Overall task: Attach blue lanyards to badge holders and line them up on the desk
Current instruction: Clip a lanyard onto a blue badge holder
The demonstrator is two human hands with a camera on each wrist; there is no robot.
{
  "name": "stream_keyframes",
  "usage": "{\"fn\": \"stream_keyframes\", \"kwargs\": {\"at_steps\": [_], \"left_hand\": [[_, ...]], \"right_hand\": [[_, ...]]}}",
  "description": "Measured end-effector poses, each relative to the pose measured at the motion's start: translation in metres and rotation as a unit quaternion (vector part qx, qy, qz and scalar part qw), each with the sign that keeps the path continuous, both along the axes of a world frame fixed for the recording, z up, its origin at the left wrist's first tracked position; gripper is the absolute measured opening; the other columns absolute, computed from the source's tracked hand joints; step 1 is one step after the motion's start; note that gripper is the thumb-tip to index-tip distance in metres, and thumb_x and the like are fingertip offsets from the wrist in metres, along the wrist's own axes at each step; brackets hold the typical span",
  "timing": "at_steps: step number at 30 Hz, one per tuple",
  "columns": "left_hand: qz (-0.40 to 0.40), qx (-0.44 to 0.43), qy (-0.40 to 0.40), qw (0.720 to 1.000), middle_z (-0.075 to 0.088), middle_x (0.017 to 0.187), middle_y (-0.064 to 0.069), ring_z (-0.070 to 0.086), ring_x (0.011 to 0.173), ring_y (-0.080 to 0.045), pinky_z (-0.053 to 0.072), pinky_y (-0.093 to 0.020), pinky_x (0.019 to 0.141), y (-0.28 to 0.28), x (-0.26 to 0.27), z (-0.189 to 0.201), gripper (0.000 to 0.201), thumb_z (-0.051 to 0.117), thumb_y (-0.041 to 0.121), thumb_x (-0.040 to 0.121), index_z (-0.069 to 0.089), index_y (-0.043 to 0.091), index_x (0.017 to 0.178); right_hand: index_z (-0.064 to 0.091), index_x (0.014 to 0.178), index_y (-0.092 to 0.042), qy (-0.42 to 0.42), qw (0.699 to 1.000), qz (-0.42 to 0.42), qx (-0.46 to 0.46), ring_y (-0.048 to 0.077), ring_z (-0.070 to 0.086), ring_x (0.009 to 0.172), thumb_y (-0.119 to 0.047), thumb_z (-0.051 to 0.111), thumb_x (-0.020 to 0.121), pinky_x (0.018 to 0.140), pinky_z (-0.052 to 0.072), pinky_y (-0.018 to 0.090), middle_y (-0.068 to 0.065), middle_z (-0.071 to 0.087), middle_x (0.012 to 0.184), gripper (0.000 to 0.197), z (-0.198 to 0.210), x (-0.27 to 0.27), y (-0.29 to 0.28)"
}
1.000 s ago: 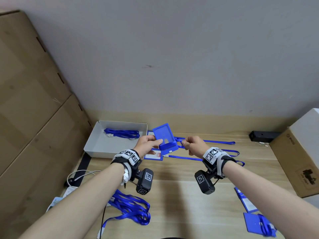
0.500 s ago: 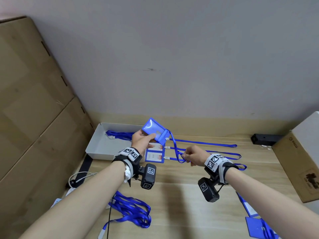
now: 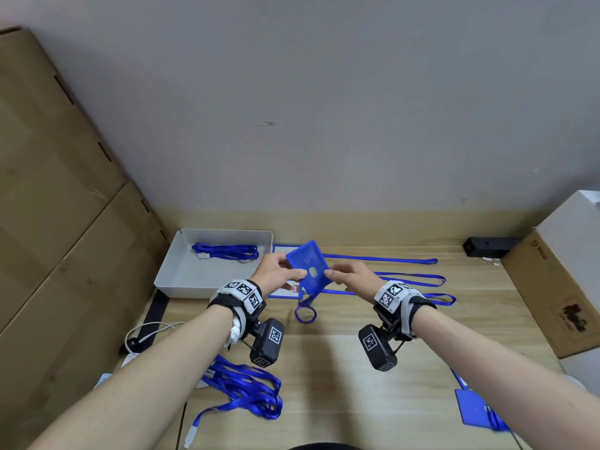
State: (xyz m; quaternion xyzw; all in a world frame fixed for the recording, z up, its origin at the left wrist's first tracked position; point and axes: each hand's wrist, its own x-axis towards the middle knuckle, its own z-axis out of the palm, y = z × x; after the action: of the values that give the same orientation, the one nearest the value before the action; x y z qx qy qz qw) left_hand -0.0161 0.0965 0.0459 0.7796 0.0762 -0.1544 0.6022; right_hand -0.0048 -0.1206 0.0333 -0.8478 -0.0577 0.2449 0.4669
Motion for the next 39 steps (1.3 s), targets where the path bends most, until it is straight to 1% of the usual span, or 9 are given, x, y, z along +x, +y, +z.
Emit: {"fn": "stream_keyframes", "kwargs": {"at_steps": [3,5,11,16,21,26,32,35,39], "left_hand": [[-0.021,-0.001,-0.007,1.000,0.071,0.084,-0.004,0.068,0.067,-0.008,0.050,-0.018,0.052,-0.002,-0.002,0.005,0.015,0.073,0.002,0.083,0.066,0.011,0.092],[-0.015,-0.001,-0.009,1.000,0.071,0.084,-0.004,0.068,0.068,-0.009,0.051,-0.018,0.052,-0.001,-0.002,0.007,0.015,0.073,0.002,0.083,0.067,0.009,0.095],[0.042,-0.035,-0.001,0.999,0.070,0.097,-0.012,0.069,0.067,-0.013,0.054,-0.024,0.055,0.008,-0.002,0.001,0.024,0.066,0.000,0.089,0.062,0.002,0.112],[0.089,-0.083,0.015,0.992,0.068,0.094,-0.011,0.069,0.061,-0.012,0.058,-0.026,0.054,0.012,-0.004,-0.001,0.025,0.062,0.000,0.092,0.057,0.003,0.116],[0.193,-0.103,0.008,0.976,0.068,0.104,-0.015,0.069,0.078,-0.023,0.056,-0.020,0.052,0.017,-0.003,-0.003,0.024,0.064,-0.003,0.088,0.058,0.001,0.111],[0.176,-0.110,0.016,0.978,0.064,0.103,-0.015,0.067,0.073,-0.021,0.058,-0.023,0.056,0.024,-0.005,-0.011,0.042,0.069,-0.009,0.082,0.051,0.003,0.118],[0.125,-0.143,0.009,0.982,0.063,0.105,-0.010,0.070,0.081,-0.023,0.060,-0.031,0.061,0.015,-0.011,-0.014,0.052,0.067,-0.013,0.080,0.050,0.014,0.122],[0.112,-0.146,-0.004,0.983,0.064,0.108,-0.014,0.070,0.087,-0.023,0.060,-0.033,0.061,0.012,-0.009,-0.014,0.062,0.066,-0.014,0.080,0.049,0.019,0.128],[0.091,-0.147,-0.010,0.985,0.065,0.108,-0.014,0.068,0.085,-0.020,0.058,-0.029,0.059,0.014,-0.008,-0.012,0.065,0.066,-0.016,0.079,0.049,0.020,0.131]], "right_hand": [[0.071,0.114,-0.024,0.004,1.000,0.014,0.003,0.008,0.065,0.097,-0.036,0.060,0.092,0.082,0.047,0.026,-0.005,0.074,0.103,0.027,-0.001,0.000,0.005],[0.074,0.097,-0.027,0.006,1.000,0.010,-0.009,0.015,0.065,0.087,-0.034,0.062,0.079,0.077,0.046,0.032,0.005,0.075,0.095,0.024,-0.006,0.002,0.006],[0.063,0.072,-0.004,0.019,1.000,-0.011,0.005,0.028,0.059,0.065,-0.027,0.055,0.060,0.071,0.044,0.034,0.005,0.064,0.056,0.027,-0.008,0.001,0.004],[0.065,0.081,-0.006,0.018,1.000,-0.011,-0.018,0.014,0.037,0.048,-0.026,0.059,0.075,0.049,0.033,0.024,-0.001,0.044,0.053,0.022,-0.010,0.002,0.000],[0.075,0.079,-0.033,-0.042,0.995,0.064,-0.056,0.015,0.040,0.062,-0.044,0.059,0.091,0.062,0.036,0.028,-0.001,0.046,0.065,0.022,-0.021,0.001,-0.006],[0.071,0.080,-0.019,-0.011,0.997,0.062,-0.044,0.011,0.045,0.052,-0.021,0.052,0.098,0.057,0.038,0.026,-0.001,0.060,0.061,0.027,-0.012,-0.005,-0.011],[0.065,0.116,-0.015,0.072,0.995,0.055,0.040,0.016,0.058,0.053,-0.018,0.058,0.094,0.055,0.044,0.026,0.005,0.070,0.100,0.024,-0.010,-0.012,-0.006],[0.069,0.098,-0.015,0.046,0.995,0.081,0.038,0.011,0.041,0.049,-0.030,0.062,0.094,0.050,0.034,0.021,0.002,0.067,0.080,0.018,-0.010,-0.014,0.000],[0.070,0.081,-0.016,-0.022,0.998,0.059,0.010,0.009,0.046,0.060,-0.030,0.064,0.093,0.057,0.035,0.015,-0.003,0.060,0.065,0.020,-0.010,-0.011,0.004]]}}
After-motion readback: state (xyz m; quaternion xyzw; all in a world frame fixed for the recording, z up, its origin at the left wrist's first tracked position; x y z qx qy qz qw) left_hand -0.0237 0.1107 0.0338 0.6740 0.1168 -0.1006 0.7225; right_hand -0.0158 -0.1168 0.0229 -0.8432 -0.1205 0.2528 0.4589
